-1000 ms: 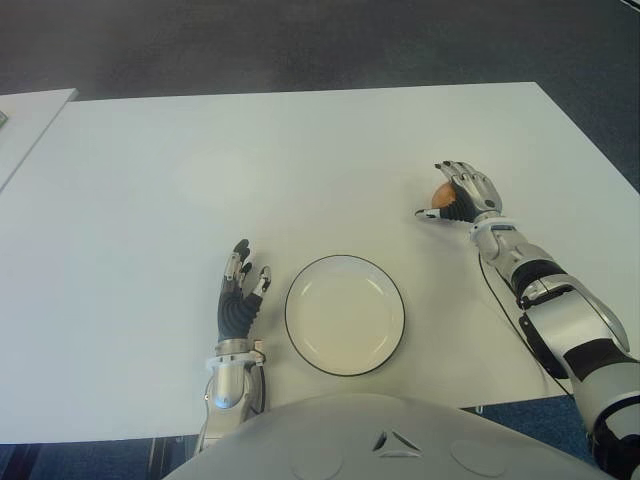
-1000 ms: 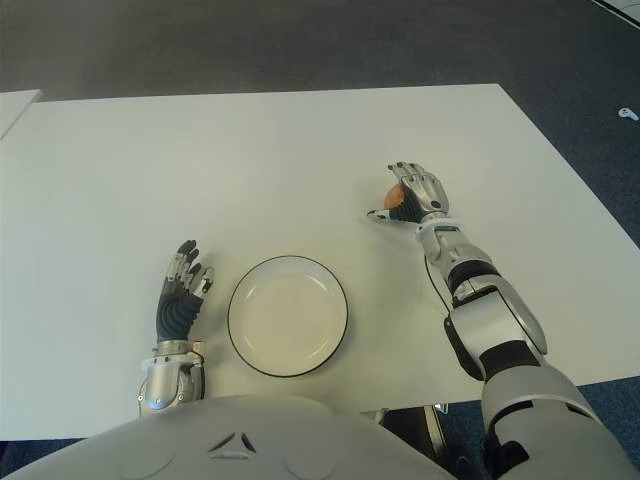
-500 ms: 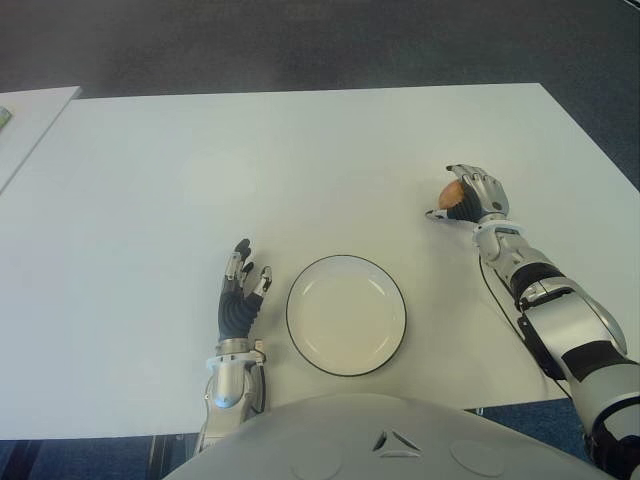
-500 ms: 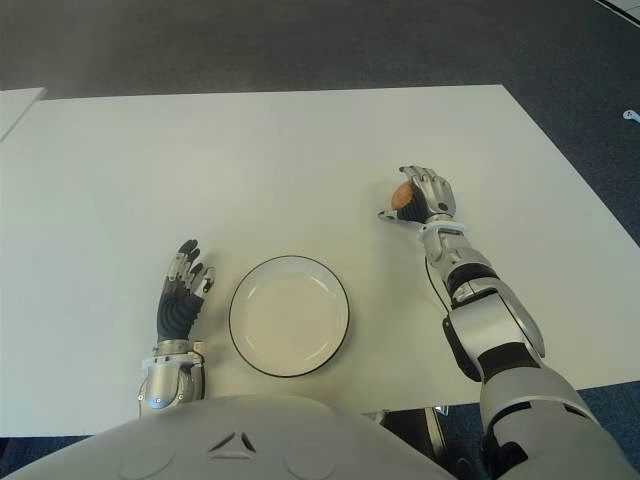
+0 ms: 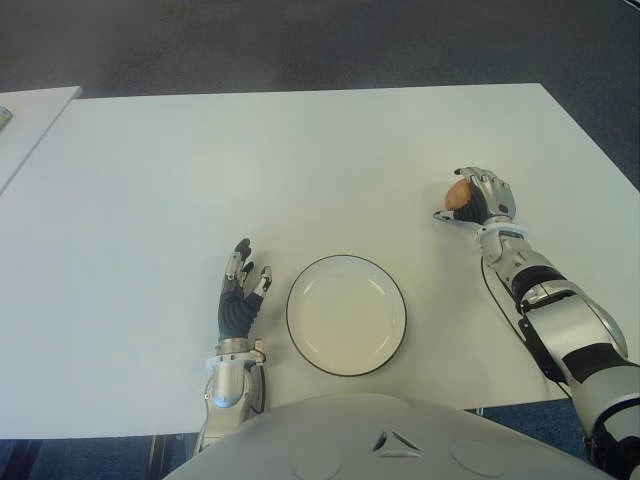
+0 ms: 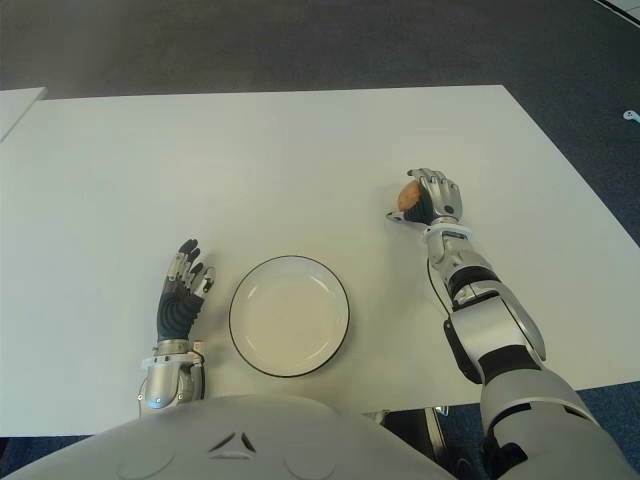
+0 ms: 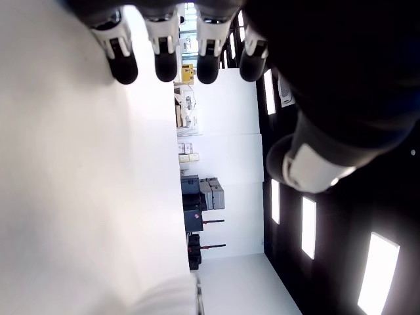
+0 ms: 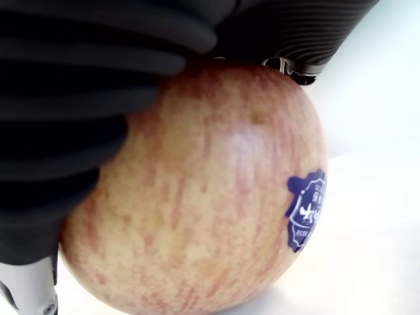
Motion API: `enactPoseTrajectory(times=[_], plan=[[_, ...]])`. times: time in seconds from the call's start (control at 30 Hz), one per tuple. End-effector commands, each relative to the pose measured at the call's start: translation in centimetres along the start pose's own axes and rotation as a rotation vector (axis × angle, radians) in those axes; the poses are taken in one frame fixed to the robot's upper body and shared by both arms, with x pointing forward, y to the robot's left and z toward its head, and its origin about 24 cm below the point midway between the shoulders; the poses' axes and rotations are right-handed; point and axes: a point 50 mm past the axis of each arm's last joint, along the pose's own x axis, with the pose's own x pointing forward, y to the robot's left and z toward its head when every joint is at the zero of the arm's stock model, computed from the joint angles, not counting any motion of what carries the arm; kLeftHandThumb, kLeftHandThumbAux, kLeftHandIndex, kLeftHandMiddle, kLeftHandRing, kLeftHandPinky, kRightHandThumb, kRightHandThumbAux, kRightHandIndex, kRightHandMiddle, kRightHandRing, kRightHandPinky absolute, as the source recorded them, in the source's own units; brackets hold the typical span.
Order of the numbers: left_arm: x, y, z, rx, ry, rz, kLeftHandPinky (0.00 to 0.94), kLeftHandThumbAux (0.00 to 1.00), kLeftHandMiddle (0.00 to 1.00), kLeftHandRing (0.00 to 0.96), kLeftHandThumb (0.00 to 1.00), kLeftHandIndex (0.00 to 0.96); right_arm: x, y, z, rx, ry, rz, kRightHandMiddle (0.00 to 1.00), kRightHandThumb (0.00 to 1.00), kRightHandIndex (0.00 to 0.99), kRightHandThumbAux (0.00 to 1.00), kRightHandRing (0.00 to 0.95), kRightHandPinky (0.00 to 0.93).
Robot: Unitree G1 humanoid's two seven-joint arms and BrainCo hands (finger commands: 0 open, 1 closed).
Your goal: Put the apples into the plate.
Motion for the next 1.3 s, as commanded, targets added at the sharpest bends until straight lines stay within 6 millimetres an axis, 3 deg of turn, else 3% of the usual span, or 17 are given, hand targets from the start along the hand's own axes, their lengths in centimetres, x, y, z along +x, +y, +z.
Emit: enactPoseTrajectory(times=[0.03, 0.33, 0.67, 0.93, 1.3], plan=[[-0.2, -0.1, -0.5, 0.007, 0.027, -0.019, 0.049, 0.620, 0.052, 0.042, 0.158, 0.072, -2.1, 2.0, -2.5, -0.084, 0.095, 0.123, 0.779, 0.703, 0.440, 0.715, 0.773, 0.689], [-0.1, -0.2, -0.5, 0.005, 0.027, -0.020, 0.050, 0.622, 0.054, 0.043, 0.155, 0.075, -1.6, 1.4, -2.4, -0.094, 0.076, 0.114, 0.828, 0.708, 0.440, 0.713, 0.817, 0.798], [0.0, -0.4, -0.5, 0.007, 0.024, -0.031, 0.061, 0.624, 0.049, 0.042, 0.137, 0.069, -1.1, 0.9, -2.1, -0.113, 0.048, 0.108, 0.829, 0.708, 0.441, 0.713, 0.824, 0.744], [0.1, -0.4, -0.6, -0.005, 0.031, -0.025, 0.059, 0.632, 0.056, 0.049, 0.141, 0.073, -0.6, 0.6, -1.7, -0.116, 0.039, 0.100, 0.847, 0.710, 0.440, 0.712, 0.832, 0.805], [0.1, -0.4, -0.7, -0.004, 0.028, -0.023, 0.063, 0.633, 0.060, 0.052, 0.143, 0.079, 0.1, -0.2, -1.1, -0.120, 0.013, 0.071, 0.860, 0.712, 0.440, 0.711, 0.838, 0.805]])
